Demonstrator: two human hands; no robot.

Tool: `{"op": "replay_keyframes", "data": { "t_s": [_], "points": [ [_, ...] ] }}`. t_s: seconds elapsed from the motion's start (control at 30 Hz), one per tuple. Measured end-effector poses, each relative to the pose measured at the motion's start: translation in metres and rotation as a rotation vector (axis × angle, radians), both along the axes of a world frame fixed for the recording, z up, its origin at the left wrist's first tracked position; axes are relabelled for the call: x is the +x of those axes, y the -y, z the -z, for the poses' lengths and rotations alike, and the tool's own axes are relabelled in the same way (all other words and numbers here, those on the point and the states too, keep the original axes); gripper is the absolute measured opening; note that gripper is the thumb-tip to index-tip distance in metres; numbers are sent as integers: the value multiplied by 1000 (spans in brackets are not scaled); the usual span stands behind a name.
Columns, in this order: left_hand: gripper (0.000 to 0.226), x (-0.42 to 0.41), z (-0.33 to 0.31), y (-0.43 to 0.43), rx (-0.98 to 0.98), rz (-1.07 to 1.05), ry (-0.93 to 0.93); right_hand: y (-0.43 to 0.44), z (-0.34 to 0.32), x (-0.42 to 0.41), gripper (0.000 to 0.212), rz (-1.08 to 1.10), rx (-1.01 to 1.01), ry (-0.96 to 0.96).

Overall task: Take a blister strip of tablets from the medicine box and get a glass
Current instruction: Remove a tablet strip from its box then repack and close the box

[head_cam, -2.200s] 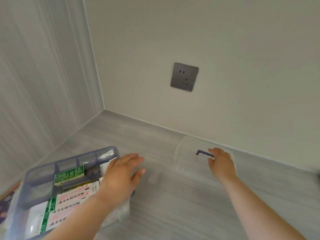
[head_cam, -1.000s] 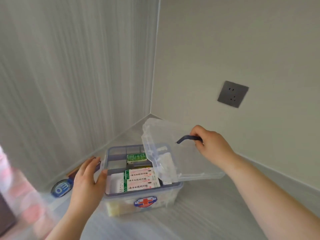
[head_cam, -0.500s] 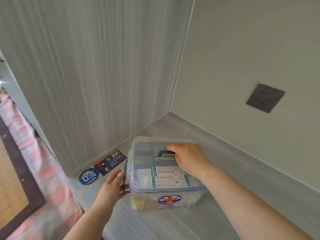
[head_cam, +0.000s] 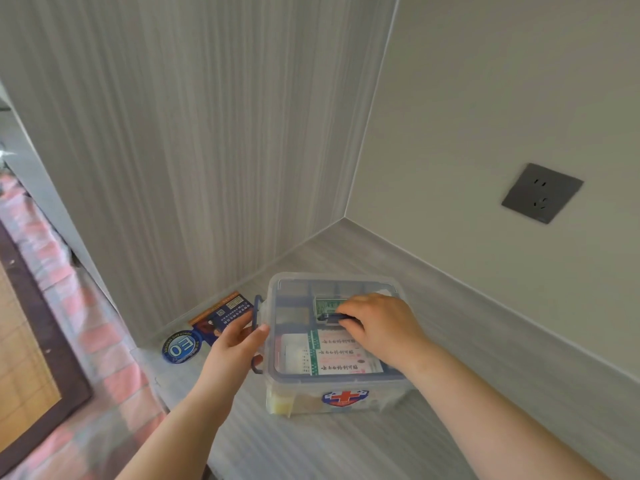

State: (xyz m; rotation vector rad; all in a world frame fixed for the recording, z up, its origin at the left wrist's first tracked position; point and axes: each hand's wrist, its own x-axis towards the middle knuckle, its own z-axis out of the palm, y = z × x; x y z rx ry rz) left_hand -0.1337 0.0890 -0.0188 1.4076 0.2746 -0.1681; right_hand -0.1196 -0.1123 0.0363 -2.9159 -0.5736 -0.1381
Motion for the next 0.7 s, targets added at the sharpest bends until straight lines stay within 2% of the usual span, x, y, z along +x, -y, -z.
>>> {"op": "replay_keyframes", "data": {
  "t_s": [0.13,0.23,0.5,0.63,0.7],
  "points": [
    [46,0,4,1,28,23,17,1,10,-6,30,55,102,29],
    [39,1,2,0,7,40,-4,0,19,-7,30,92,176,25],
    [33,11,-6,-1,-50,69,-105,-7,22,13,31,193,172,-6],
    [14,11,-8,-1,-67,94,-153,-8,29,21,53,185,103,-129],
    [13,9,-8,0,-42,71,-135,-7,31,26,62,159,15,-217]
  ]
}}
